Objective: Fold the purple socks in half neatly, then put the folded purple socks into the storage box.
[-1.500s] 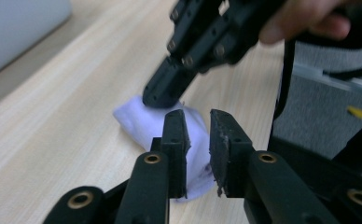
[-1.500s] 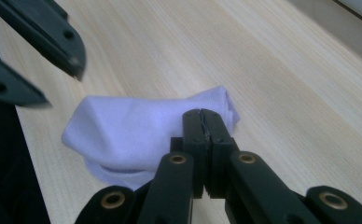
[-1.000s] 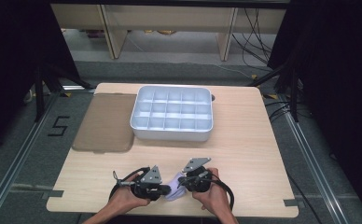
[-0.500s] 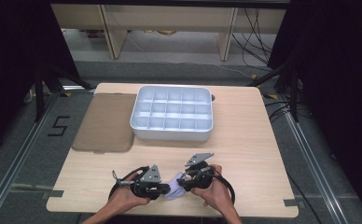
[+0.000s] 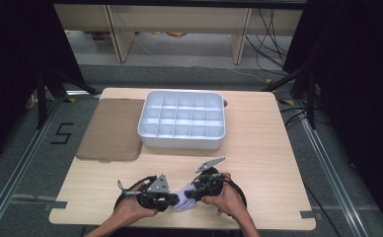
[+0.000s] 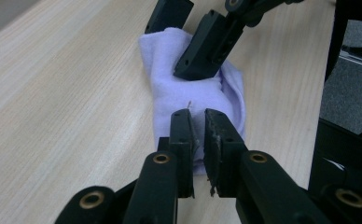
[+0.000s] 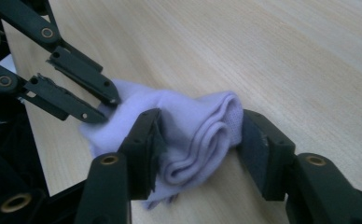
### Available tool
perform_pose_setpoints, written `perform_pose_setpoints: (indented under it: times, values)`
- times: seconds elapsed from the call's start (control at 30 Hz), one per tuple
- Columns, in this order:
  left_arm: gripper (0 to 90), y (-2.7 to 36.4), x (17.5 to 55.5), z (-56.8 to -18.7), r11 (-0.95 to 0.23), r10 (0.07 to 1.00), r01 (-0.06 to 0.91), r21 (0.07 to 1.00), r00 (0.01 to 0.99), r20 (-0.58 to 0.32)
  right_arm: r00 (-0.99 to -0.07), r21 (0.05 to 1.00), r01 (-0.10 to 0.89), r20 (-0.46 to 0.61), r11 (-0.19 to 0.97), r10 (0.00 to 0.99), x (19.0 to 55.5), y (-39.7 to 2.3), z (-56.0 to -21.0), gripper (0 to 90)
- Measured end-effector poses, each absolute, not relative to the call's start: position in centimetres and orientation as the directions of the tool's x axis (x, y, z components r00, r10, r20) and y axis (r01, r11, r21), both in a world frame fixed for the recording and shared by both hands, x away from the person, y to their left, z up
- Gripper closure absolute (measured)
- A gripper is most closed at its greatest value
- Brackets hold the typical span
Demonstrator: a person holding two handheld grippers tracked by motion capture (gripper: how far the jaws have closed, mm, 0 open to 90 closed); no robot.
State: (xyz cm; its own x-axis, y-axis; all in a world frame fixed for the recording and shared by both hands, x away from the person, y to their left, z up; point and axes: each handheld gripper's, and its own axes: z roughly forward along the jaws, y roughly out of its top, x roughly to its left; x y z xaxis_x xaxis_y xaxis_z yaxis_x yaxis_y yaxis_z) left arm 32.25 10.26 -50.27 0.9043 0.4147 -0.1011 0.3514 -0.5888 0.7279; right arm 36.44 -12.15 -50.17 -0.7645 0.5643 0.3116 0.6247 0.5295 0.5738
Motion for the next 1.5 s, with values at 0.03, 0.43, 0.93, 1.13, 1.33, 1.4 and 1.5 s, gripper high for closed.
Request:
perform_pose_setpoints:
  times: [0.03, 0.43, 0.93, 1.13, 1.33, 1.4, 1.5]
  values:
    - [79.6, 10.4, 32.3, -50.2, -0.599, 0.409, 0.341, 0.725, 0.908, -0.089, -0.76, 0.57, 0.631, 0.317, 0.526, 0.568, 36.4, -12.2, -50.2, 55.2]
    - [55.3, 12.6, 31.8, -49.6, -0.567, 0.449, 0.374, 0.734, 0.887, -0.105, -0.768, 0.587, 0.618, 0.308, 0.523, 0.562, 35.6, -11.9, -49.9, 69.7]
    - [31.0, 17.2, 30.7, -50.0, -0.538, 0.574, 0.464, 0.704, 0.813, -0.097, -0.786, 0.608, 0.579, 0.237, 0.544, 0.571, 34.9, -11.5, -49.6, 70.6]
    - [26.5, 18.2, 30.8, -51.0, -0.597, 0.592, 0.445, 0.668, 0.806, -0.007, -0.784, 0.611, 0.572, 0.213, 0.547, 0.583, 34.5, -11.4, -49.5, 70.6]
    - [23.8, 18.3, 31.0, -50.8, -0.569, 0.61, 0.454, 0.686, 0.792, -0.02, -0.806, 0.622, 0.54, 0.187, 0.567, 0.562, 34.6, -11.3, -49.5, 70.7]
    - [23.1, 18.3, 31.1, -51.0, -0.577, 0.606, 0.456, 0.677, 0.795, -0.019, -0.793, 0.61, 0.557, 0.189, 0.564, 0.579, 34.5, -11.2, -49.3, 70.7]
    - [22.1, 18.2, 31.2, -51.1, -0.59, 0.6, 0.455, 0.667, 0.8, -0.016, -0.794, 0.612, 0.556, 0.188, 0.563, 0.578, 34.4, -11.2, -49.3, 70.7]
